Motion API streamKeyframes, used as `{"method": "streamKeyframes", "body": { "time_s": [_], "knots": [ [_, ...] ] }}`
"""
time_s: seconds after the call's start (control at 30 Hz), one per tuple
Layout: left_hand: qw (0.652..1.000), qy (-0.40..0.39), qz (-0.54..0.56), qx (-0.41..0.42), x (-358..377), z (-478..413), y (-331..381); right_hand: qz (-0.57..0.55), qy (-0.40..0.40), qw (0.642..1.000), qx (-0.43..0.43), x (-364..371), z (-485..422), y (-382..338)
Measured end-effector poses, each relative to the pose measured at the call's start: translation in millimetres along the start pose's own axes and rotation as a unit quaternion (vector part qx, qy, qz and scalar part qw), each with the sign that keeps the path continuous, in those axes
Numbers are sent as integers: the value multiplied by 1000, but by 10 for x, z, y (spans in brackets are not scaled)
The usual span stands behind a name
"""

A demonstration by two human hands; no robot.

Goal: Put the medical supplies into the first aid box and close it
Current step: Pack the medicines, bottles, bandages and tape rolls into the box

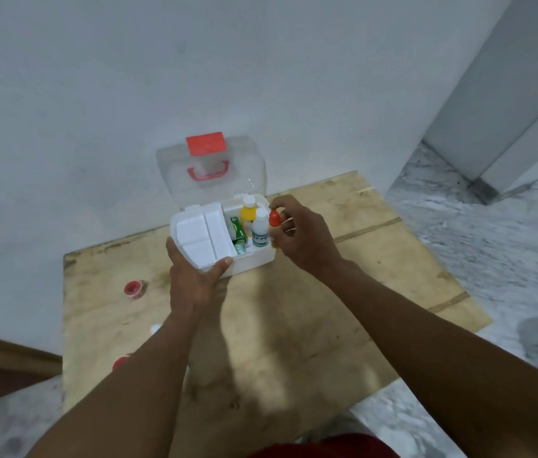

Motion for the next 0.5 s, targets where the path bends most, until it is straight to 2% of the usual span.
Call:
{"method": "streamKeyframes", "body": {
  "time_s": [0.13,0.5],
  "knots": [
    [1000,10,-1,10,-22,5,-19,13,6,1000,-11,132,-207,-155],
    [999,32,0,-27,-25,19,-71,140,-88,986,22,680,-518,-35]
  ]
}}
Point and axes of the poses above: each hand's wrist, its own z-axis away from the middle knuckle, its own x-axis out of the palm, y = z × x, the point moved 7 cm from there along -z, towards the middle knuckle, and after that the axes turned 13 degrees about -y, right-handed, at the moved point
